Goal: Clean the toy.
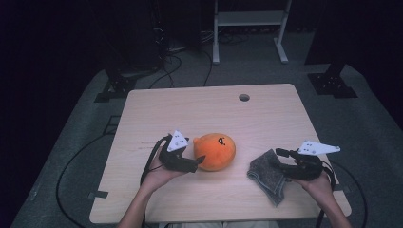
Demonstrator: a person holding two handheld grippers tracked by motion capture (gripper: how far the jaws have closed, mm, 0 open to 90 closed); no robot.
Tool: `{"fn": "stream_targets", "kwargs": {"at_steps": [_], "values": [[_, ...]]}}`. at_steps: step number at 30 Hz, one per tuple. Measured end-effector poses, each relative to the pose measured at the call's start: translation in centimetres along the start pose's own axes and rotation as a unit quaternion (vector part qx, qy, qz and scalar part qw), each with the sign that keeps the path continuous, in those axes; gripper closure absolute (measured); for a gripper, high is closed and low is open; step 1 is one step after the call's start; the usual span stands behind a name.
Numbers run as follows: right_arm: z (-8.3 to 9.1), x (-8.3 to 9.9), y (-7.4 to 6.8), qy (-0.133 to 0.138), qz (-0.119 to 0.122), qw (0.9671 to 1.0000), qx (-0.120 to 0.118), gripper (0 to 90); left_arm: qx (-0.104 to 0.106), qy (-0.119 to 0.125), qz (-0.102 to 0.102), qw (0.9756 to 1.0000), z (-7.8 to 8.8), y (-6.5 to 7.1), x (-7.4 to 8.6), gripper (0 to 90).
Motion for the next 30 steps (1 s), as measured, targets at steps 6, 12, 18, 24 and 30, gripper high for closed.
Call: {"fn": "stream_targets", "kwargs": {"at_steps": [6, 12, 18, 24, 30], "values": [[0.1, 0.0, 0.0, -0.001, 0.002, 1.0, 0.003, 39.5, -0.012, 0.006, 0.008, 0.9999, 0.9, -0.3, 0.8, 11.6], [0.1, 0.1, -0.1, -0.001, 0.001, 1.0, 0.003, 39.4, -0.021, 0.002, 0.017, 0.9996, 1.8, -0.5, 1.9, 10.6], [0.0, 0.2, -0.3, -0.006, 0.005, 1.0, 0.002, 38.9, -0.033, 0.0, 0.023, 0.9992, 2.6, -0.8, 2.9, 10.0], [-0.1, 0.4, -0.3, -0.01, 0.007, 0.9999, 0.002, 37.1, -0.047, -0.002, 0.014, 0.9988, 3.5, -1.2, 3.9, 9.3], [0.1, 0.6, -0.6, -0.008, 0.007, 0.9999, -0.004, 33.7, -0.063, 0.004, 0.012, 0.9979, 4.4, -2.0, 4.7, 9.0]]}}
Point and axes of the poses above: each handheld gripper's, and its own axes: z roughly backward along the jaws, x roughly out of its underside, y roughly to its right, the point moved 5 cm from there along -z, roughly forward along the jaws, and after that the axes turned 14 degrees about y, right-handed, at the moved point
